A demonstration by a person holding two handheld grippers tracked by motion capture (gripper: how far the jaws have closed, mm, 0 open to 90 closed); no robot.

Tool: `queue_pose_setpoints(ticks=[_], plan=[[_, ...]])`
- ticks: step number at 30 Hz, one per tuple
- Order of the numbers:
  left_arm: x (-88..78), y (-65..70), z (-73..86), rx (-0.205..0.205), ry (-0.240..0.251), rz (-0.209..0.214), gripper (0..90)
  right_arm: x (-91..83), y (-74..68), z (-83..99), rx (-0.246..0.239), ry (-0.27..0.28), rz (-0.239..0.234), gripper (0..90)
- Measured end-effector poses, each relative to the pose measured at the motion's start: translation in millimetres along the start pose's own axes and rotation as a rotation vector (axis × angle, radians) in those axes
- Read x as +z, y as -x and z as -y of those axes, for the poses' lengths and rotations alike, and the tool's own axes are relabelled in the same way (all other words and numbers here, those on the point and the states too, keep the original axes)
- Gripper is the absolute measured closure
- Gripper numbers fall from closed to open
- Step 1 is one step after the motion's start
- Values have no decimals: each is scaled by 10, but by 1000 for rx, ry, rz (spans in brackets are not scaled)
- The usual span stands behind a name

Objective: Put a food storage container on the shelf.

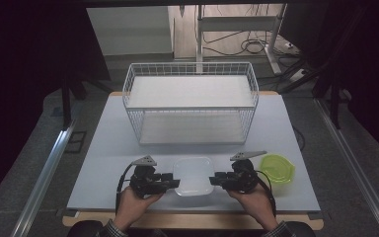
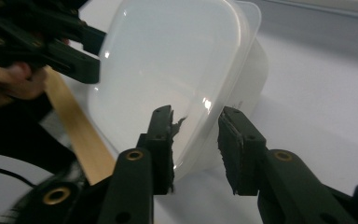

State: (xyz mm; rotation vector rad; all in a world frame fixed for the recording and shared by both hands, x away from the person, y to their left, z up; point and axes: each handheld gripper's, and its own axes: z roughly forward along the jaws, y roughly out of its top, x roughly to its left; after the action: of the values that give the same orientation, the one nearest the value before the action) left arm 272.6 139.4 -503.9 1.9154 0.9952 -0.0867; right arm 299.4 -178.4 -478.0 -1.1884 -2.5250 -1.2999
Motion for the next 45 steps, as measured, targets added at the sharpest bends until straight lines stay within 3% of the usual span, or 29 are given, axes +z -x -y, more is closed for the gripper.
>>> queue_pose_setpoints(ticks=[9, 16, 32, 45], plan=[[0, -7, -17, -59, 16, -14, 623, 3, 27, 7, 80, 11, -10, 683], [-13, 0, -32, -62, 46, -34, 719, -33, 44, 2, 106, 44, 4, 762], [46, -1, -43, -64, 90, -100, 777, -29, -13, -19, 33, 100, 86, 796], [-60, 21, -191, -35, 137, -110, 777, -93, -15, -134, 8, 162, 75, 796]])
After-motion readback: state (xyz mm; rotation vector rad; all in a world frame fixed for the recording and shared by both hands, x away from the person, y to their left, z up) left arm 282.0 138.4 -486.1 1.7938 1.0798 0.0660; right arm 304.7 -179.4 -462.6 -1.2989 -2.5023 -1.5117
